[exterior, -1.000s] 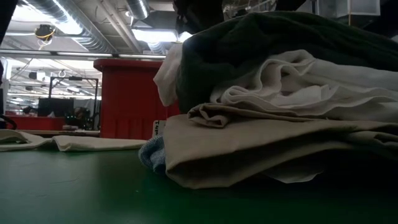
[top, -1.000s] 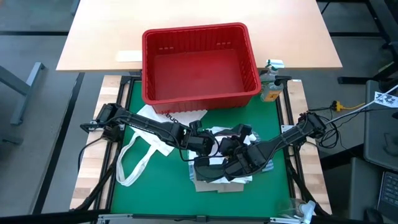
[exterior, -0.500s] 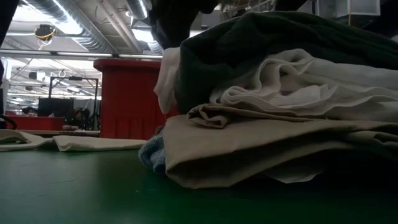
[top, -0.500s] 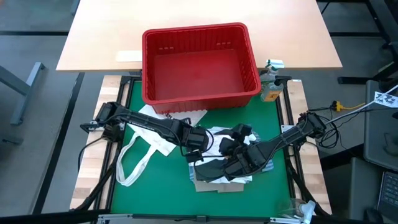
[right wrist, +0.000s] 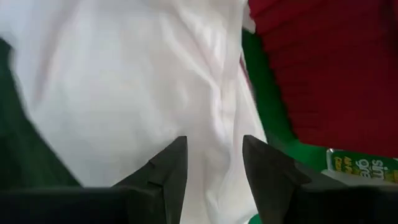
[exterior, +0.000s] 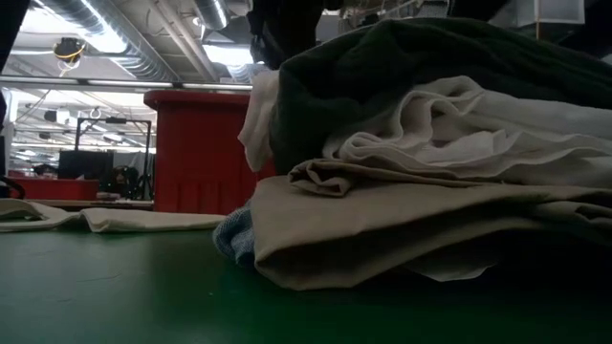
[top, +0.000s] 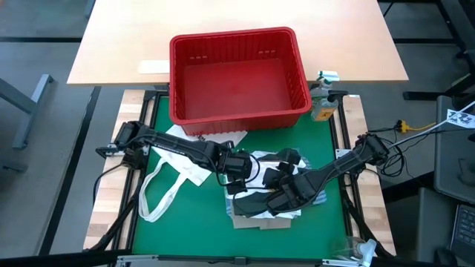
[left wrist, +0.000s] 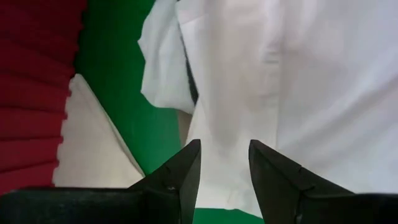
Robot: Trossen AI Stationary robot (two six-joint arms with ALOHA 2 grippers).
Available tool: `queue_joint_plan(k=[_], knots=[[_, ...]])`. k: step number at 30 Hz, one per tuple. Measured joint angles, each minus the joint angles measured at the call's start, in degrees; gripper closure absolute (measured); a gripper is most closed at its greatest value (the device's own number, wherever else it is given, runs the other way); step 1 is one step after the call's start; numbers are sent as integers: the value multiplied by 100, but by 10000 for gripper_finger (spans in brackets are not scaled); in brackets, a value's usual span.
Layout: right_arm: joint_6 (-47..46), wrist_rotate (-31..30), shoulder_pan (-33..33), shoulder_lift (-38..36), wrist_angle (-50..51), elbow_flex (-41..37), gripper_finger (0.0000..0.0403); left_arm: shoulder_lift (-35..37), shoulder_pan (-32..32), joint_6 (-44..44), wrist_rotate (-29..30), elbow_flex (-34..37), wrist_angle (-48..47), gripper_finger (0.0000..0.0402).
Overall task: Fold Laundry from Bin
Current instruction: Fold the white underwear
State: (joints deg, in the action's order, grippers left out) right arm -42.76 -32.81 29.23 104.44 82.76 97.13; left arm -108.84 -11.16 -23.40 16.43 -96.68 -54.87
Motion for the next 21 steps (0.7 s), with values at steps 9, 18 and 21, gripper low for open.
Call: queue_joint_plan(k=[9, 18, 21], knots=[[-53, 697, -2, 2, -13, -689, 248, 0, 39, 2, 81, 0, -15, 272], [-59, 1302, -2, 2, 30, -774, 249, 179, 80, -7, -84, 0, -1014, 272], [-61, 1315, -2, 2, 151, -770, 249, 357, 57, -33, -92, 0, -1236, 272]])
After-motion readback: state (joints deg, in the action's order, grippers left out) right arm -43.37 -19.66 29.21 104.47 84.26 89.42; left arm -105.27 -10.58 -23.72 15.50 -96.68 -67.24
